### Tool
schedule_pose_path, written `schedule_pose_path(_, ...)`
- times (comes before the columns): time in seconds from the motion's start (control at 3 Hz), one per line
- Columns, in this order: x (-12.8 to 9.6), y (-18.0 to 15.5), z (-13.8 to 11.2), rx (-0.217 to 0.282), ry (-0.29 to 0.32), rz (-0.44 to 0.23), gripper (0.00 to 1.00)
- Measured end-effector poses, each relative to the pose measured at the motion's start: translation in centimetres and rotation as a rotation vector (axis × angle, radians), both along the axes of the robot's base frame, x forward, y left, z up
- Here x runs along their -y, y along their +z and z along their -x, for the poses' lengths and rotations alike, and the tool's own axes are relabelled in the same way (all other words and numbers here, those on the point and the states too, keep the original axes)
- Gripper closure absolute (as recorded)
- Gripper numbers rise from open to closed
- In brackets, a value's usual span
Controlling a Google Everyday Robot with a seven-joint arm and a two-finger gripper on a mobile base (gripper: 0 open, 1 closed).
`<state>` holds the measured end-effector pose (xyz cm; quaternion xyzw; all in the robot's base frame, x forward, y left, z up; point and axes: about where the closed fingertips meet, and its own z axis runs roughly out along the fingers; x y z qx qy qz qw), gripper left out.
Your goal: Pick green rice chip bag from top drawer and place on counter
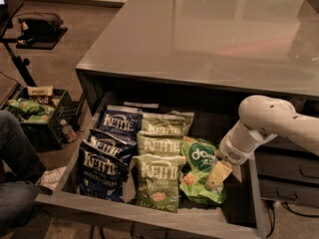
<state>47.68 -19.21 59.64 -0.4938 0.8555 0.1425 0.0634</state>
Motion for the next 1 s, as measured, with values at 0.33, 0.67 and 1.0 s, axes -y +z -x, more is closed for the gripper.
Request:
schedule_pose_path(0.33,0.0,0.0,0.0,0.0,0.0,0.0,1.0)
schedule_pose_path(0.67,0.0,0.4,0.0,0.0,0.0,0.0,1.0)
schedule_pose_path(1.0,0.2,2.5,0.5,0.038,0.002,-0.059,1.0)
